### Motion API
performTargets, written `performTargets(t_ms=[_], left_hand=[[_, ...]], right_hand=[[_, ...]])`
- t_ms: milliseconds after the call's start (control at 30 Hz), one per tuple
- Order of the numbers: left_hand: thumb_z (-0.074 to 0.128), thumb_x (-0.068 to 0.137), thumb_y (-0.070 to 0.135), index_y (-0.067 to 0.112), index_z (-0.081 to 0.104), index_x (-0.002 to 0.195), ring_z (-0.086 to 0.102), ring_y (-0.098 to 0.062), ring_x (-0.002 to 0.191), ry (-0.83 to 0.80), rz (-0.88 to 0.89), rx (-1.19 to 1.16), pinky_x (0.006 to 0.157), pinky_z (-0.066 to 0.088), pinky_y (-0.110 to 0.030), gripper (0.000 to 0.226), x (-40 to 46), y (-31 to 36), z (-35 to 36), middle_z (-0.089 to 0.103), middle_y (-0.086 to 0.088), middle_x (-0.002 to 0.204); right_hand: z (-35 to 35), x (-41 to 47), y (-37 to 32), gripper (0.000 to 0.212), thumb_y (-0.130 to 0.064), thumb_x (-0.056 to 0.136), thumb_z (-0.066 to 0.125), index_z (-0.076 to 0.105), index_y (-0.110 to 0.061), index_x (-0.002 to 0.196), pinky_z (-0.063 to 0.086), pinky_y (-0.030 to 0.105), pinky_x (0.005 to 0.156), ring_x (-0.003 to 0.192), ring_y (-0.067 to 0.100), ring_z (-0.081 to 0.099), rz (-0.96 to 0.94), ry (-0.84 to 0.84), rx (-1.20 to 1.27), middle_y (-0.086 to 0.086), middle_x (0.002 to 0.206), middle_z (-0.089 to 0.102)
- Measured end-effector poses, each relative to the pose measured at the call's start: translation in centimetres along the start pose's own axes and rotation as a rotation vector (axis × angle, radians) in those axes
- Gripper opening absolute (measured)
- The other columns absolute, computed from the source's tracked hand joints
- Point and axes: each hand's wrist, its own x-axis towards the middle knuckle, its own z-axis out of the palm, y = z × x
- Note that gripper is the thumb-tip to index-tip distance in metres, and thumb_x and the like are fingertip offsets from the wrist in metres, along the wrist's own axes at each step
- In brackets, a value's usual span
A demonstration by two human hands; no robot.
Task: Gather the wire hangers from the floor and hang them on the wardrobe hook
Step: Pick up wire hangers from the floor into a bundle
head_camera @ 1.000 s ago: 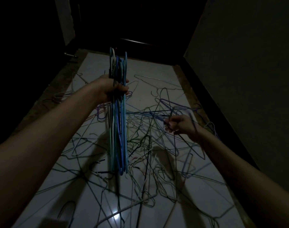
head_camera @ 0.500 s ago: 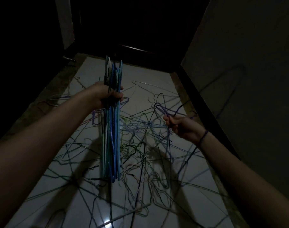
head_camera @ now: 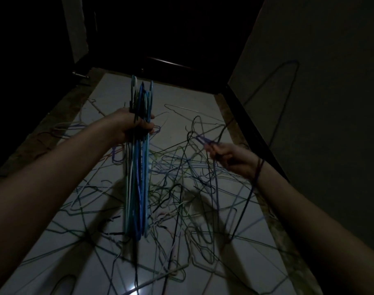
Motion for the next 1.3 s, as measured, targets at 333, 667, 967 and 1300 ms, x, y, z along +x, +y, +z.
performTargets(t_ms=[333, 667, 967, 1300], left_hand=[[0.069, 0.075, -0.007, 0.012, 0.06, 0.084, 0.067, -0.015, 0.07, -0.038, 0.002, -0.081, 0.059, 0.057, -0.022, 0.022, 0.1, 0.0, 1.6, 0.065, -0.006, 0.081], [0.077, 0.07, -0.001, 0.012, 0.064, 0.084, 0.065, -0.013, 0.062, -0.063, 0.223, -0.075, 0.06, 0.055, -0.021, 0.023, -0.6, 1.9, 5.6, 0.065, -0.004, 0.076], [0.072, 0.077, 0.001, 0.01, 0.062, 0.087, 0.058, -0.011, 0.065, 0.011, 0.3, -0.022, 0.053, 0.05, -0.014, 0.017, -2.4, 1.4, 8.8, 0.061, -0.003, 0.075], [0.072, 0.077, 0.001, 0.003, 0.063, 0.099, 0.061, -0.018, 0.074, 0.048, 0.268, -0.063, 0.069, 0.056, -0.026, 0.024, -2.0, 0.3, 7.6, 0.064, -0.006, 0.082]], right_hand=[[1.4, -1.6, -0.6, 0.046, 0.001, 0.036, 0.091, 0.076, -0.008, 0.078, 0.033, 0.007, 0.031, 0.065, 0.006, 0.065, -0.172, -0.221, 0.174, 0.003, 0.08, 0.069], [2.1, -2.4, -1.6, 0.072, -0.002, 0.031, 0.093, 0.059, -0.005, 0.094, 0.032, 0.007, 0.031, 0.063, 0.007, 0.064, -0.24, -0.249, 0.176, 0.005, 0.078, 0.067], [4.6, -2.5, -2.9, 0.027, 0.006, 0.095, 0.03, 0.053, -0.007, 0.096, 0.028, 0.008, 0.031, 0.057, 0.001, 0.058, -0.304, -0.068, 0.058, 0.001, 0.075, 0.065], [7.0, -1.7, -3.1, 0.025, 0.005, 0.096, 0.029, 0.053, -0.003, 0.096, 0.03, 0.01, 0.03, 0.052, 0.002, 0.056, -0.277, -0.077, 0.096, 0.002, 0.073, 0.062]])
